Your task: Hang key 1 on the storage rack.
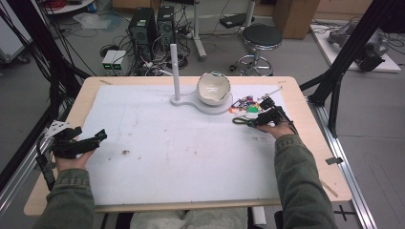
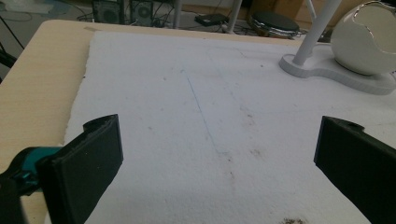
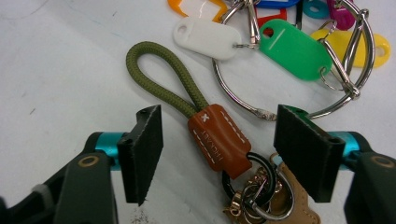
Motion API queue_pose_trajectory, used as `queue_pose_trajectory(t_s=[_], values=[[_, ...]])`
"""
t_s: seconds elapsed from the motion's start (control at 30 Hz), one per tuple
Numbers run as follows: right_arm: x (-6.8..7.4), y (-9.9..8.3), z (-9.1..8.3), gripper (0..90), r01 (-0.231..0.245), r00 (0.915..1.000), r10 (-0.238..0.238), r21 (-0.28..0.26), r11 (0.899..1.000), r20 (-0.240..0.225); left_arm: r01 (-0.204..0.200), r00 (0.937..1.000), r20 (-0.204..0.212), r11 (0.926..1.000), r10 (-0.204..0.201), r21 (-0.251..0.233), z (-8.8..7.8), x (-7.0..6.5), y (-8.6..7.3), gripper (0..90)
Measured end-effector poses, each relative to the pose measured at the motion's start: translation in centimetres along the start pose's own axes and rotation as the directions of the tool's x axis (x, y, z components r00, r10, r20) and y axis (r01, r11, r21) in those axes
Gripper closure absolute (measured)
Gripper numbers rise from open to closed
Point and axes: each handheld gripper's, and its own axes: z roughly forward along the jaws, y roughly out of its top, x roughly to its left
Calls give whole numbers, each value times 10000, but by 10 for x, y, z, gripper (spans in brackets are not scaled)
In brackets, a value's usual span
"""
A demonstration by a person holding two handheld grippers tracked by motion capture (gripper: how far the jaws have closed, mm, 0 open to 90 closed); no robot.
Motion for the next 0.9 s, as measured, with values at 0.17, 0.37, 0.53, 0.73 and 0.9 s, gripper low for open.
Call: queue_pose_trajectory(t_s=[0.17,0.37,0.53,0.73,0.9], values=[[2,0,3,406,48,9999,-51,163,9999,156,-12,10000,23,10000,12,4,0,0,0,17],[2,0,6,540,-21,10000,21,331,9995,-17,-69,10000,-28,10000,69,35,1,-1,0,17],[5,0,8,641,79,9999,-73,482,9988,-123,-59,10000,13,10000,59,25,1,-1,0,17],[6,0,5,730,34,9999,-25,547,9985,-167,-43,10000,52,10000,43,39,1,-1,0,17],[8,0,4,748,-103,9999,107,576,9983,-61,-39,10000,63,10000,39,37,1,0,0,17]])
